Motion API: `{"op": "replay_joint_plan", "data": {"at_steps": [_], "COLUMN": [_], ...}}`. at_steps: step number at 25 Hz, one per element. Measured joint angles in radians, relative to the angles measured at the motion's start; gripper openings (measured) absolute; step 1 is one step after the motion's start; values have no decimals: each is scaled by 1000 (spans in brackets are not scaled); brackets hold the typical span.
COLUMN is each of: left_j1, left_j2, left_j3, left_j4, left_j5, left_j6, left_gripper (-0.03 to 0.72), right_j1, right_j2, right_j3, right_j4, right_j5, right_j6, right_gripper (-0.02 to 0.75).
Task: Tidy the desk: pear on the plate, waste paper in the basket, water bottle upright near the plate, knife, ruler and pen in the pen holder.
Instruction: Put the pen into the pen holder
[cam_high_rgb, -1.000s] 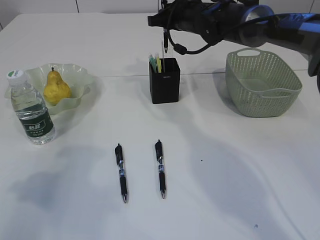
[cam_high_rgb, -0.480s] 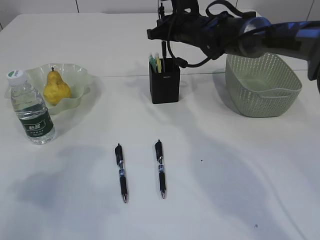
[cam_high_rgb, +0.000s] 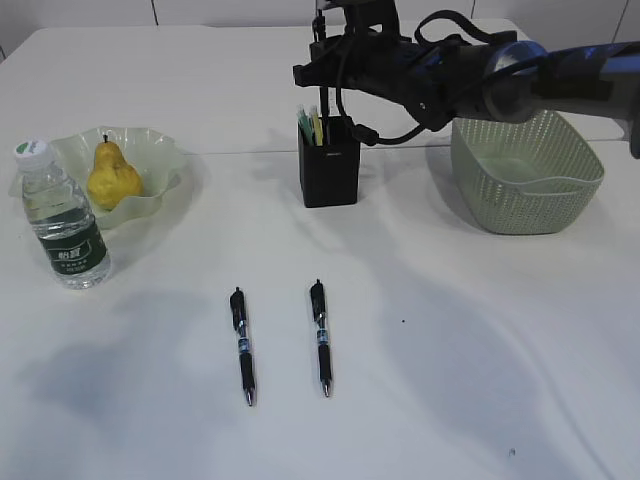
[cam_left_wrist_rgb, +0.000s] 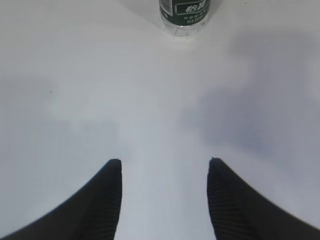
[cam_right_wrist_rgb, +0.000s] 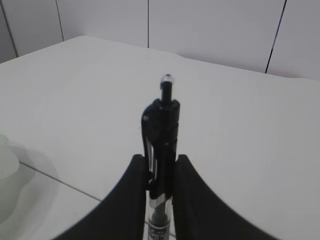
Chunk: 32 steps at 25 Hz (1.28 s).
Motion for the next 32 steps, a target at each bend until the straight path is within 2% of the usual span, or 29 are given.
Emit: {"op": "replay_joint_plan", "data": {"at_steps": [15,32], "left_j1": [0,0], "left_j2": [0,4], "left_j3": [0,0], "left_j4": [2,0], "left_j5": [0,-16], "left_j6": [0,0], "left_gripper": [384,384], "right_j1": [-18,-18], "right_j2": [0,0], "right_j3": [68,70], "right_j4": [-5,-3], "right_j5": [-58,-24], "right_j6": [0,2], "right_gripper": [119,119]}}
